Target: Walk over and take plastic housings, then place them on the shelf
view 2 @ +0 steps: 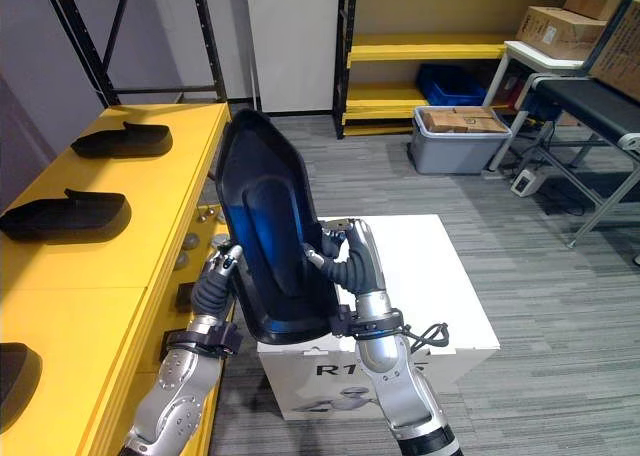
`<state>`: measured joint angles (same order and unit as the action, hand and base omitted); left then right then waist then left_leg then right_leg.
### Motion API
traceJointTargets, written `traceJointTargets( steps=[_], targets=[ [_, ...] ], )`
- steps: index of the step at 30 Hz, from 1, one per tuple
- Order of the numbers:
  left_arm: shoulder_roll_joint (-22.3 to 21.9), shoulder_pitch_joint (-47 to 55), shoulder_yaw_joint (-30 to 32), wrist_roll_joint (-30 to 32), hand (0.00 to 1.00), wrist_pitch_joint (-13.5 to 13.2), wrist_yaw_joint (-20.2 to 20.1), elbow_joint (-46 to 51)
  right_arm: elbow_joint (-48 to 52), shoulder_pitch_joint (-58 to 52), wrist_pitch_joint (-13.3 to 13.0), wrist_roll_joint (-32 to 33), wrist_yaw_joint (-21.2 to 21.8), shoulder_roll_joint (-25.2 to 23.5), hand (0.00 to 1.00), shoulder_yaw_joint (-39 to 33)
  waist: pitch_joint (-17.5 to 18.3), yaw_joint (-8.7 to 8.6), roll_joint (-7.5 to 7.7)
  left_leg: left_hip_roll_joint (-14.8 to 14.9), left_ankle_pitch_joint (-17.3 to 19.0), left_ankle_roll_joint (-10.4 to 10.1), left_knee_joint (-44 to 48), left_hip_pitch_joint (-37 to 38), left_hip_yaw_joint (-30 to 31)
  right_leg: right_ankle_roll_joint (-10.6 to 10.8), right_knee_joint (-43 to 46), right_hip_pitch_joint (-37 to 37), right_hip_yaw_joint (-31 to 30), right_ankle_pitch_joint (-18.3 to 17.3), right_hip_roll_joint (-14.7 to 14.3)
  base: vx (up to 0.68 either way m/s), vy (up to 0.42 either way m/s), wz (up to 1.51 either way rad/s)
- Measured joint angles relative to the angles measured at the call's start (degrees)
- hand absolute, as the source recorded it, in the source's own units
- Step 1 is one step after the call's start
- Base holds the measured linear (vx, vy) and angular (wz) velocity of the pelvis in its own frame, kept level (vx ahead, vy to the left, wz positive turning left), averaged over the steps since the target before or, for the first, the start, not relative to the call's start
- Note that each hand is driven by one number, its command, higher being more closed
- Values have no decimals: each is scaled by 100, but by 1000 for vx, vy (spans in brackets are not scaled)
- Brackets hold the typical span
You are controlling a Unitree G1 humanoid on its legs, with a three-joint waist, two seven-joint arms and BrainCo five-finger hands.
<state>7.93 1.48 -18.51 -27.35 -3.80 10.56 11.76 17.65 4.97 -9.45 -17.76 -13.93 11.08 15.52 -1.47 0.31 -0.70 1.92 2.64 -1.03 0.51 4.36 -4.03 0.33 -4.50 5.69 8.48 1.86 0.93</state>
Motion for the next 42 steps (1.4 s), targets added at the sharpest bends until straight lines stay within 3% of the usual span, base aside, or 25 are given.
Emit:
traceJointTargets(
  steps=[5,9,11,14,16,20,25,28,34,42],
  targets=[
    [-142,18,31,568,100,14,-247,28,358,22,-99,929,312,-165,0,-522,1,23,1,2,-1,1,-5,-1,-32,1,0,-15,-20,5,-4,0,0,-2],
    [-537,49,103,1192,100,15,-382,248,652,19,-321,1613,613,-268,0,-1221,1,29,0,4,-1,1,-9,1,-49,2,0,-25,-37,5,-7,0,0,0],
    [-672,114,304,1357,100,12,-365,283,801,21,-455,2001,584,-416,0,-1976,0,21,0,8,0,2,-10,2,-50,2,2,-26,-41,5,-12,0,0,0],
    [-635,609,998,1543,100,-3,-347,400,763,-72,-596,2733,248,-491,0,-3744,-1,-69,-2,14,1,3,-13,6,-64,3,1,-27,-51,4,-17,1,2,-2],
    [-578,896,1377,1577,100,2,-252,475,531,-342,-647,2983,114,-415,0,-4236,-1,-125,-2,23,3,4,-21,11,-92,3,1,-40,-95,4,-26,-3,10,-11],
    [-541,1408,1472,1774,100,-3,-208,1017,-284,-1398,-549,3029,297,-363,0,-4188,-1,-130,-1,55,43,8,-28,39,-219,3,8,-67,-188,4,-48,-12,7,-14],
    [-718,1997,1539,1860,100,-146,-395,1665,-2008,-2382,-8,2964,832,-609,0,-4014,3,-115,-27,98,132,-8,3,88,-357,11,10,-26,-287,-6,-74,4,8,-12],
    [-848,2163,1594,1859,100,-183,-498,1788,-2681,-2720,126,2749,1100,-880,0,-3638,6,-106,-30,113,171,-14,52,92,-367,24,34,-4,-276,-28,-76,0,-1,-2],
    [-988,2395,1652,1861,100,-188,-623,1869,-4037,-2776,339,2157,1655,-1209,0,-2515,4,0,-7,108,210,-21,92,172,-331,45,227,45,-170,-158,-40,-5,3,6],
    [-1188,2442,1723,1864,100,-189,-606,1865,-5274,-2261,436,1758,1806,-1164,0,-2143,6,276,58,-5,196,2,91,179,-41,110,323,147,114,-246,81,-14,11,20]
  ],
)
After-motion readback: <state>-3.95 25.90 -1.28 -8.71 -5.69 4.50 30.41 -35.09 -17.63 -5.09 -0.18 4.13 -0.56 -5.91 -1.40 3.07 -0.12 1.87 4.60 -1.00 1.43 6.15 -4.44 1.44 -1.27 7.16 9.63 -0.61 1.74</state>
